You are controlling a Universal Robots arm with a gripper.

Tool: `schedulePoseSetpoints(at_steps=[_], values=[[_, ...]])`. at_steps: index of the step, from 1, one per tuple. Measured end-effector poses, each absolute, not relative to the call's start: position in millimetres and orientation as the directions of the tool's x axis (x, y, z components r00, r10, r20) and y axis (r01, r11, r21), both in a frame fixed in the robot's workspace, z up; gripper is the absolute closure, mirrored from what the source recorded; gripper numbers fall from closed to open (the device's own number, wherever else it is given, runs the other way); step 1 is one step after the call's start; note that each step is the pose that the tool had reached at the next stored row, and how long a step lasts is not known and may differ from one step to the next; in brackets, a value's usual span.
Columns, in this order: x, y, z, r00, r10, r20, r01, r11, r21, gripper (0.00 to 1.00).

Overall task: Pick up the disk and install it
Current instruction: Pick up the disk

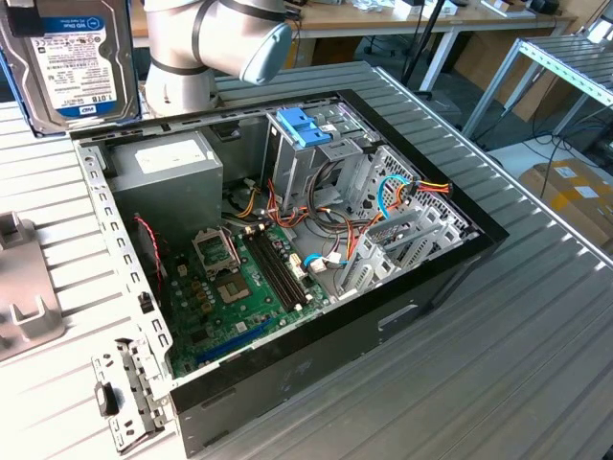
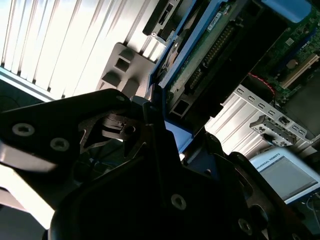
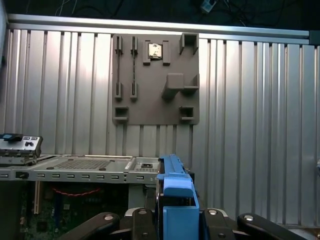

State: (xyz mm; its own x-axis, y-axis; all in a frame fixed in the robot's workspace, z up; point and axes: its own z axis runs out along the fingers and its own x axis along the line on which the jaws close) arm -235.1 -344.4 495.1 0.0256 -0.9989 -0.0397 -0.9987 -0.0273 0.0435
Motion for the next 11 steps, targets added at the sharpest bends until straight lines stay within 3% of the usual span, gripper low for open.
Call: schedulePoseSetpoints(at_steps=[11], values=[[-224.3, -353.4, 495.1, 0.026, -0.999, -0.040, -0.999, -0.027, 0.044, 0.63]])
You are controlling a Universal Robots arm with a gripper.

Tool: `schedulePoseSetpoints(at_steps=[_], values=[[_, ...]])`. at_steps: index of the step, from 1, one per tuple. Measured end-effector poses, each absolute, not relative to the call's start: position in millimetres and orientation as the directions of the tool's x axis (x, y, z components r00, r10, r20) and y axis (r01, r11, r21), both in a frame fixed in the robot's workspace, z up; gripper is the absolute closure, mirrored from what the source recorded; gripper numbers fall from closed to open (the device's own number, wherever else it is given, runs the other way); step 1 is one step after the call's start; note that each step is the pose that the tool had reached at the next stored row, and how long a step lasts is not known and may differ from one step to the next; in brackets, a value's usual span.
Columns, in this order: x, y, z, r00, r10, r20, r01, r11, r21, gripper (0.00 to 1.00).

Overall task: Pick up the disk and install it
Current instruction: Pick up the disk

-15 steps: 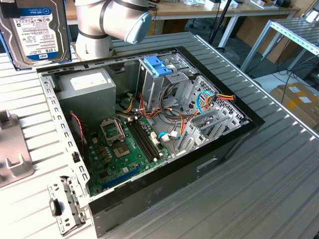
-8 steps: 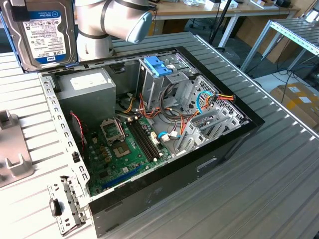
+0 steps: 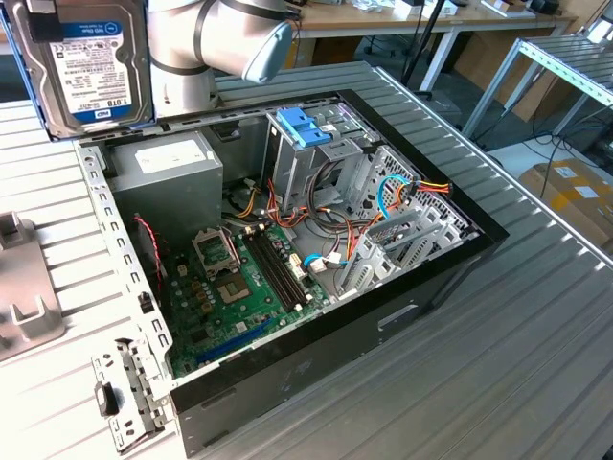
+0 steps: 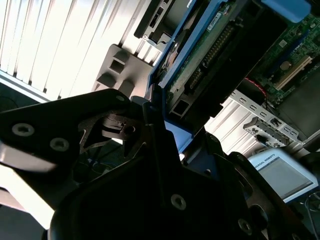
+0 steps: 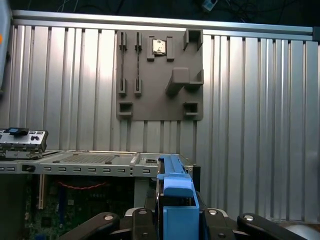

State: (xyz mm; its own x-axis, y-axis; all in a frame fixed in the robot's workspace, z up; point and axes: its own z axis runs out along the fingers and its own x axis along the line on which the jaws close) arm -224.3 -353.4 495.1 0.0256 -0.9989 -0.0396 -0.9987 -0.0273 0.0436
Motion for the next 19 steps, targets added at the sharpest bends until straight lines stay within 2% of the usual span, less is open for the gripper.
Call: schedulePoseSetpoints(at_steps=[19], values=[[-215.2, -358.0, 494.9, 0.026, -0.999, -0.040, -0.999, -0.027, 0.044, 0.63]])
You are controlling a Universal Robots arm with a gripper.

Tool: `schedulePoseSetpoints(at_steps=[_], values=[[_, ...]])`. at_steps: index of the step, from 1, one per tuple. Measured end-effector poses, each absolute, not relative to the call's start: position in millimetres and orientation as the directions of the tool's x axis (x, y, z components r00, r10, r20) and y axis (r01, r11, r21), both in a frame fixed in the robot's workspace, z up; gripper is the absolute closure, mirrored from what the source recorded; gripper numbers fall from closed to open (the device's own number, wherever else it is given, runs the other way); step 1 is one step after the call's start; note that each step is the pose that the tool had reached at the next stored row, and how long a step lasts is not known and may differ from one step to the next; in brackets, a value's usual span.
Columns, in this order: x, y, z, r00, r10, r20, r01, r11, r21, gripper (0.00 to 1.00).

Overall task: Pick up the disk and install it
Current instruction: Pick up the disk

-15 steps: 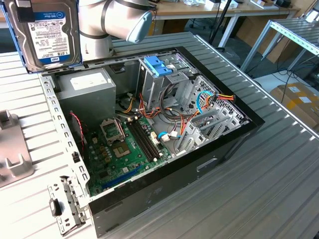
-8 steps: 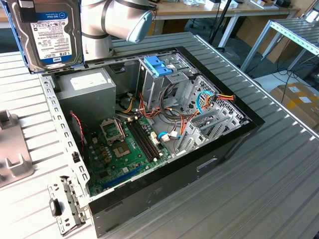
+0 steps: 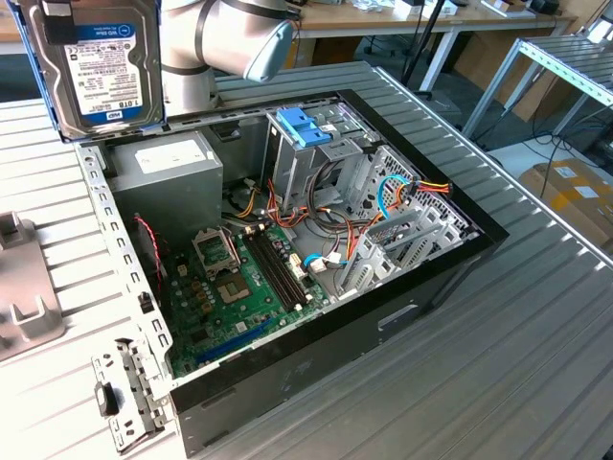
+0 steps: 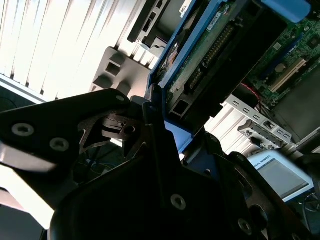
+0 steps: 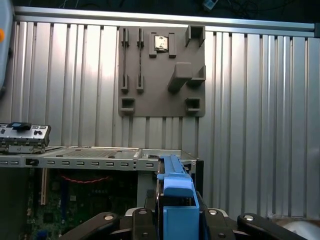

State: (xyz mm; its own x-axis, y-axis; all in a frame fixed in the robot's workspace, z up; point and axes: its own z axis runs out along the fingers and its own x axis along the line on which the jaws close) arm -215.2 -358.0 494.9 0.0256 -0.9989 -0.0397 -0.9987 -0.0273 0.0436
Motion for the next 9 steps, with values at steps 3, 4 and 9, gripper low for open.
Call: schedulePoseSetpoints(at_steps=[3, 4, 9], values=[[-214.2, -358.6, 494.9, 0.026, -0.999, -0.040, -0.999, -0.027, 0.044, 0.63], [-213.9, -358.8, 494.9, 0.026, -0.999, -0.040, -0.999, -0.027, 0.044, 0.63], [-212.4, -359.6, 494.9, 0.026, -0.999, -0.040, -0.999, -0.027, 0.044, 0.63]])
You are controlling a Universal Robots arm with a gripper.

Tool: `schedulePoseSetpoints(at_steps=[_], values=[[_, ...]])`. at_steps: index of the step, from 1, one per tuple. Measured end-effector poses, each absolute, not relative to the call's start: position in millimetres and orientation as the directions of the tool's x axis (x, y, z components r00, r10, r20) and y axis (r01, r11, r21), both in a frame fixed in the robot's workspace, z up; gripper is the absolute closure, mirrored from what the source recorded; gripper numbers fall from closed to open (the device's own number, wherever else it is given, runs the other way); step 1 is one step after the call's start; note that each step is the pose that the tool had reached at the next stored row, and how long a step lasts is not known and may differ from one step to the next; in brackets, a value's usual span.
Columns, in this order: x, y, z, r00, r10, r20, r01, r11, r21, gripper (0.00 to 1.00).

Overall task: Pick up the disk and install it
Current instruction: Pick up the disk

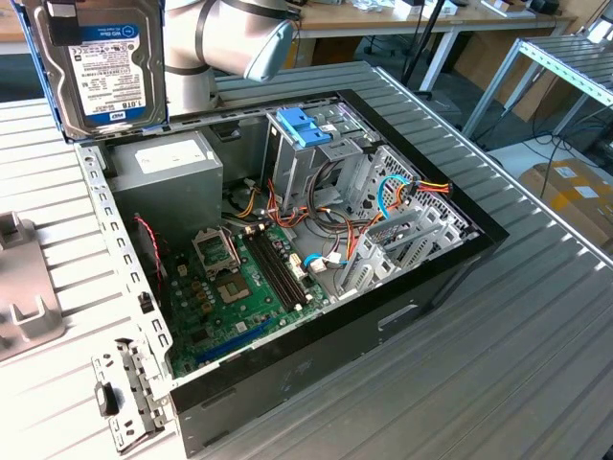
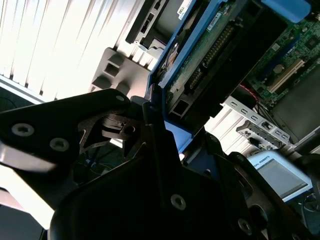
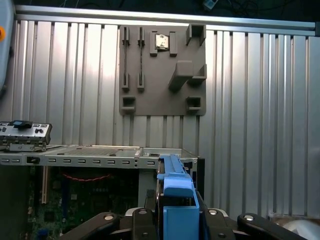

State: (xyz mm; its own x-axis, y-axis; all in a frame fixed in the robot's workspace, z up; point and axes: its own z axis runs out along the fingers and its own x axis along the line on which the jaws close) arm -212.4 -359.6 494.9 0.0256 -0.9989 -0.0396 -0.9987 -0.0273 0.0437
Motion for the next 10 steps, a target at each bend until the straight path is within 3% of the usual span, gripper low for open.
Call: schedulePoseSetpoints(at_steps=[10], values=[[-209.5, -361.3, 494.8, 0.026, -0.999, -0.040, -0.999, -0.027, 0.044, 0.63]])
